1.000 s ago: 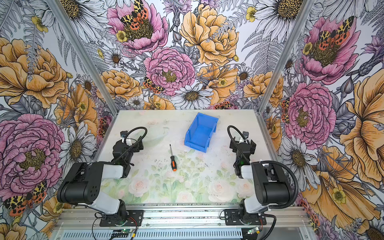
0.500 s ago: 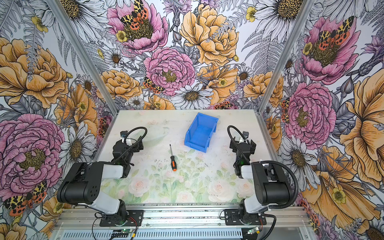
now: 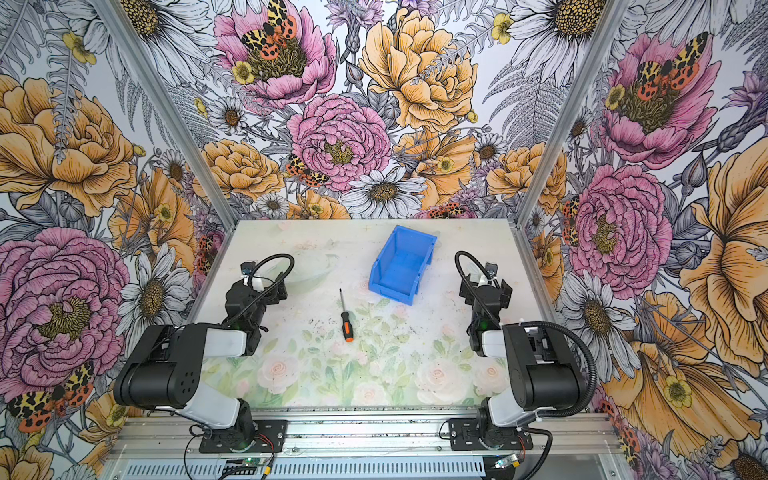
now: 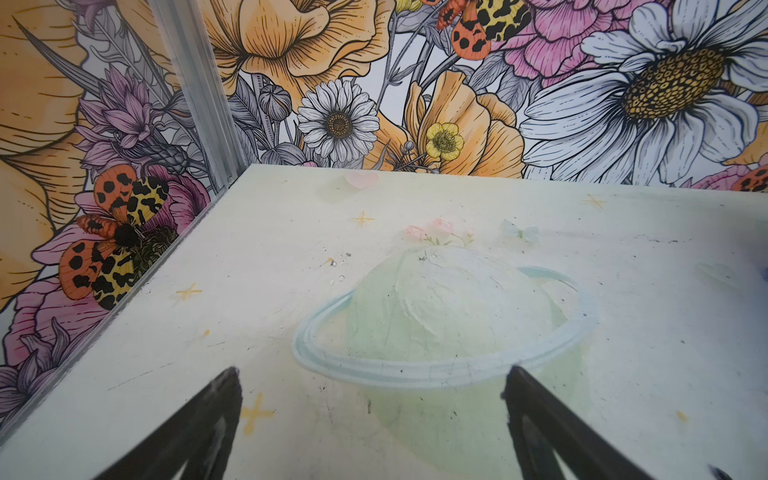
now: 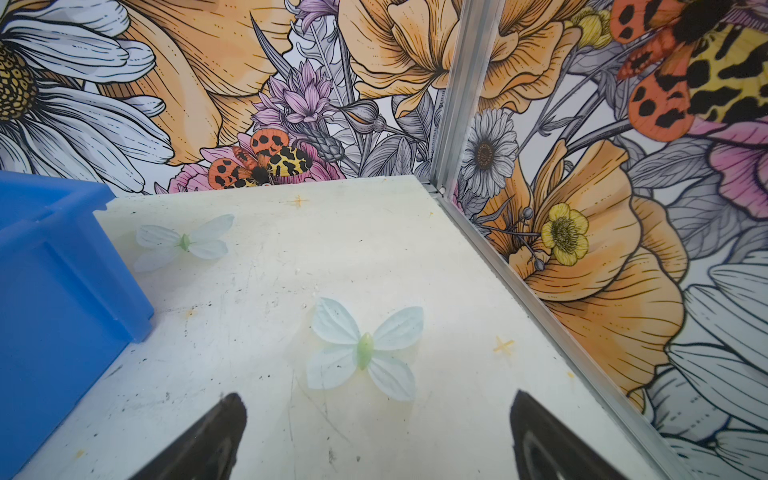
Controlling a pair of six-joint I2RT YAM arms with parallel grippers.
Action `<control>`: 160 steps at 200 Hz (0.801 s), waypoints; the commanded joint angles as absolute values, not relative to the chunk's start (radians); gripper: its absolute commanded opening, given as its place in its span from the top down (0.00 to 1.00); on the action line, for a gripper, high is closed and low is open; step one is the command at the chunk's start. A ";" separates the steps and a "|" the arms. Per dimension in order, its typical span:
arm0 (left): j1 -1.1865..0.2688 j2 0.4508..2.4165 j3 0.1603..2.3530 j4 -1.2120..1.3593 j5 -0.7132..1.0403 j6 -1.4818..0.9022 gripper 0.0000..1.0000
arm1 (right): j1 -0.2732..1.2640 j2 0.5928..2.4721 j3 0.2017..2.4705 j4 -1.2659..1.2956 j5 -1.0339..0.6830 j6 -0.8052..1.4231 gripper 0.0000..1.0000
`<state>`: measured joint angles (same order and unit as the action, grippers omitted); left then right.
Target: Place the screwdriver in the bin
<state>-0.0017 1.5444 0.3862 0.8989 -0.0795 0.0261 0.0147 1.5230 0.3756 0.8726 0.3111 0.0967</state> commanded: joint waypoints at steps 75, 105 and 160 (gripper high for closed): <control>-0.011 1.212 0.436 0.461 -0.107 -0.045 0.01 | 0.039 1.243 0.424 0.478 0.314 0.108 0.01; -0.023 1.093 0.489 0.178 -0.201 -0.132 0.01 | 0.052 1.117 0.492 0.165 0.378 0.183 0.01; -0.040 0.948 0.563 -0.207 -0.231 -0.290 0.01 | 0.057 0.946 0.609 -0.308 0.399 0.390 0.01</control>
<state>-0.0177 1.0039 0.5358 0.0292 -0.1932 -0.1837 0.0494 1.0119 0.5686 -0.0288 0.3992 0.2729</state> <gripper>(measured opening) 0.986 0.995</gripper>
